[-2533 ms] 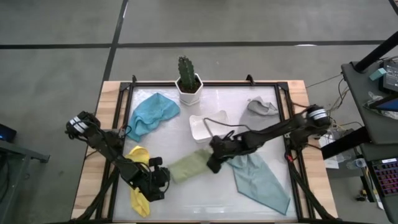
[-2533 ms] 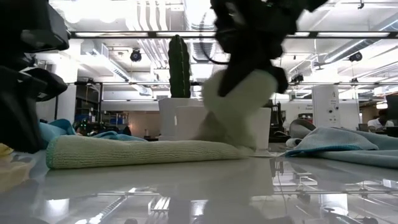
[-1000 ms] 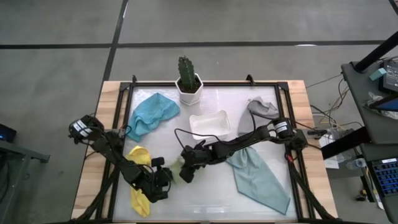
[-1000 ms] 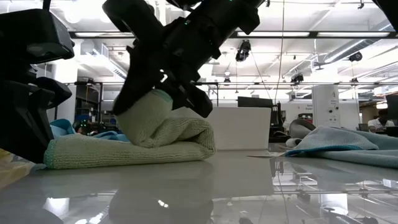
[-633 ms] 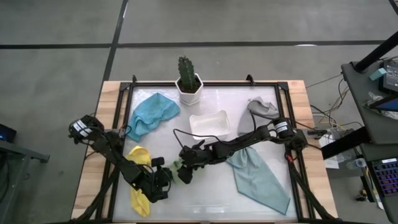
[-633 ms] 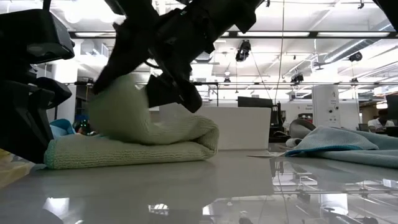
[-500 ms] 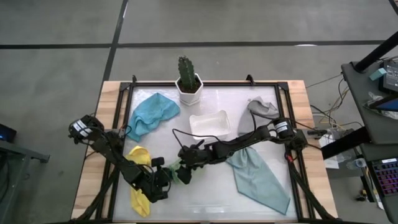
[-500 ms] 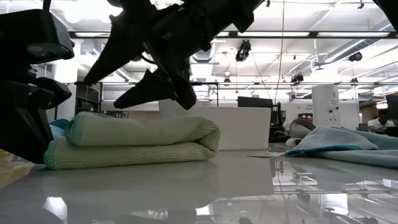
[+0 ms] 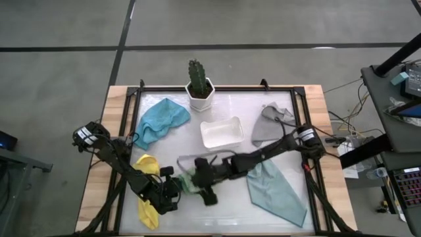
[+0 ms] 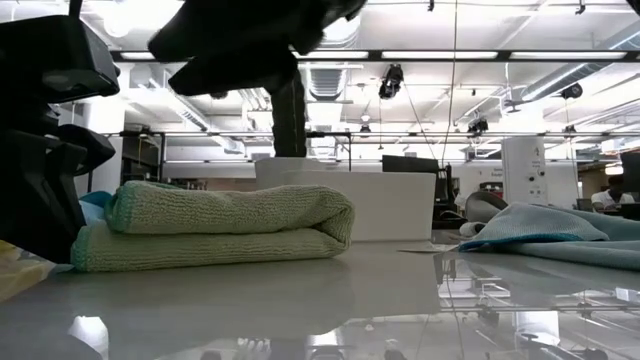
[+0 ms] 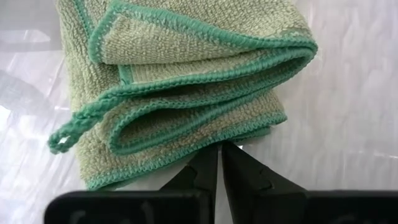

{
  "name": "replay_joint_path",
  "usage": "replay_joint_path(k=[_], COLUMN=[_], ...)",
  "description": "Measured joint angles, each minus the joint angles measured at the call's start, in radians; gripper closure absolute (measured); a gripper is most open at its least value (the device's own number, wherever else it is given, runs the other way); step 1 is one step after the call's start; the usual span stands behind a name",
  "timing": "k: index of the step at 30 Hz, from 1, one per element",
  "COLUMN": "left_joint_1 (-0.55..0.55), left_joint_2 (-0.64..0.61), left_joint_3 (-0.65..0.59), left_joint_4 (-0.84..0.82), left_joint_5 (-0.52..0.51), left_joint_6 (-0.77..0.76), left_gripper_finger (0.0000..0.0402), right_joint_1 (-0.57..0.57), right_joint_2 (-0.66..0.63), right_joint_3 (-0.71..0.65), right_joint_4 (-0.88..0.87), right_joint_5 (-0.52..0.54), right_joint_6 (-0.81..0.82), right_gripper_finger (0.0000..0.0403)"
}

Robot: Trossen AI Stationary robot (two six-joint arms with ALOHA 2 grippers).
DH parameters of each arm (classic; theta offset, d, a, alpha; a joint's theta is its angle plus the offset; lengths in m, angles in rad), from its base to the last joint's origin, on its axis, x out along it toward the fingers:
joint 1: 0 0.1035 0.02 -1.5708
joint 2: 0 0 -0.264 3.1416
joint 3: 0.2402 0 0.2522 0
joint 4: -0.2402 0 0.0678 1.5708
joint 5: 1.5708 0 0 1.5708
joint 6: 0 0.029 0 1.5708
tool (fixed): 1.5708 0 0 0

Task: Fold microfiber towels
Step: Fold the green towel

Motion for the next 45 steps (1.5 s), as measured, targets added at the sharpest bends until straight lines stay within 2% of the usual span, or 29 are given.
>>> replay_joint_path(k=[7,18,22,34,39,45], left_joint_1=[0.0,0.0,0.0,0.0,0.0,0.0], left_joint_2=[0.0,0.0,-0.001,-0.001,0.0,-0.001], left_joint_3=[0.0,0.0,0.0,0.0,0.0,0.0], left_joint_4=[0.0,0.0,0.0,0.0,0.0,0.001], left_joint_5=[0.001,0.001,0.001,0.0,0.0,0.0], left_joint_6=[0.002,0.001,0.002,0.002,0.001,-0.001], left_gripper_finger=[0.0392,0.0392,0.0392,0.0392,0.0392,0.0392], right_joint_1=[0.047,0.048,0.044,0.036,0.026,0.02], right_joint_2=[0.031,0.15,0.148,0.146,0.13,0.138], right_joint_3=[-0.049,-0.057,-0.054,-0.054,-0.043,-0.023], right_joint_4=[0.02,0.17,0.191,0.207,0.215,0.221], right_joint_5=[0.206,0.224,0.225,0.227,0.279,0.278], right_joint_6=[-0.051,-0.066,-0.066,-0.069,-0.055,-0.058], right_gripper_finger=[0.0177,0.0182,0.0219,0.0385,0.0389,0.039])
